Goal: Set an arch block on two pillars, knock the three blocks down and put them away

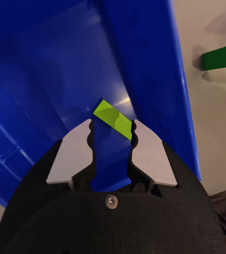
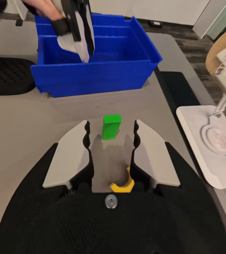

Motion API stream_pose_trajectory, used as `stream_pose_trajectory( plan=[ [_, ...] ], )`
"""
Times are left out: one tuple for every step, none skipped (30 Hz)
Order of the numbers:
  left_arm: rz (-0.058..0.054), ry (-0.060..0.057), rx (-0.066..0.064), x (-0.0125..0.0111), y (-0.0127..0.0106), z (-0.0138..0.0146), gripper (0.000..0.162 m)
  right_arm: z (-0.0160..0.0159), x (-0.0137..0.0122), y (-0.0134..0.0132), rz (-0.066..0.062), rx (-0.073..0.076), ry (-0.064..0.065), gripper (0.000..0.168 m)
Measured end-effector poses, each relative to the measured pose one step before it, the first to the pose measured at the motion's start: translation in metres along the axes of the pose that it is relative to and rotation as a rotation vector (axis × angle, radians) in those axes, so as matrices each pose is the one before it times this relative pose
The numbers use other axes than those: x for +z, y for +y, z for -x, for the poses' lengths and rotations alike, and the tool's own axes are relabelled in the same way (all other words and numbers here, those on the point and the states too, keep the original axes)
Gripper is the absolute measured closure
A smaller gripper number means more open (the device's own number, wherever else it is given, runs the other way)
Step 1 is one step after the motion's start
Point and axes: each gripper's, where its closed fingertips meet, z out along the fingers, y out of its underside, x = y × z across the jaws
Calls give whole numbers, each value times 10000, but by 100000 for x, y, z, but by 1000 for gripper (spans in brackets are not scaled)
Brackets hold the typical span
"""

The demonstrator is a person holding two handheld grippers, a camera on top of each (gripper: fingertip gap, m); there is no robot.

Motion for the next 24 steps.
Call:
stream_pose_trajectory(
  plan=[
    [238,-2,36,669,189,-215,111,234,-979,-347,-84,-146,97,105],
    [231,-190,27,624,169,115,110,278,-956,-315,-76,-137,72,105],
    [285,-270,-60,537,250,252,106,303,-946,-295,-74,-139,72,105],
    [325,-171,-88,451,388,118,105,294,-907,-215,-52,-143,92,105],
    [315,-93,-99,393,358,41,102,268,-873,-120,-21,-153,115,105],
    [230,-48,-67,373,249,-10,100,210,-846,-95,-29,-149,147,105],
    [188,-34,-57,352,188,-29,99,220,-787,-100,-69,-122,126,105],
    [190,3,-74,354,236,-43,101,228,-716,-146,-121,-84,88,105],
    [160,171,-97,282,153,-233,100,199,-633,-245,-175,-58,71,106],
    [41,276,-153,107,-34,-313,102,116,-524,-267,-179,-51,68,106],
    [39,147,-205,112,60,-151,104,48,-392,-229,-114,-52,61,106],
    [14,209,-204,22,57,-206,107,5,-278,-96,-9,-35,38,106],
    [59,103,-167,45,94,-91,108,-7,-171,-14,39,-25,22,106],
    [55,84,-114,60,61,-114,108,-40,-92,-27,11,-21,41,106],
    [59,109,-100,94,67,-181,108,16,-10,-20,-4,0,7,106],
    [59,113,-82,131,78,-219,107,98,79,49,39,19,-40,106],
    [116,31,-32,180,135,-179,106,138,134,112,81,-17,-45,106],
    [122,-235,136,118,101,67,107,111,170,166,124,-84,-5,106],
    [28,-216,183,54,44,-29,106,96,185,230,174,-125,21,106],
    [52,-129,113,40,18,-132,104,150,192,264,206,-133,-9,106],
    [48,-138,66,64,20,-30,103,147,172,236,189,-125,-1,106],
    [47,-205,31,57,8,144,105,95,141,159,137,-117,26,106],
    [51,-188,26,48,-2,149,108,98,117,85,96,-87,16,106],
    [30,-190,52,25,38,144,111,94,97,51,62,-55,-5,106]
  ],
)
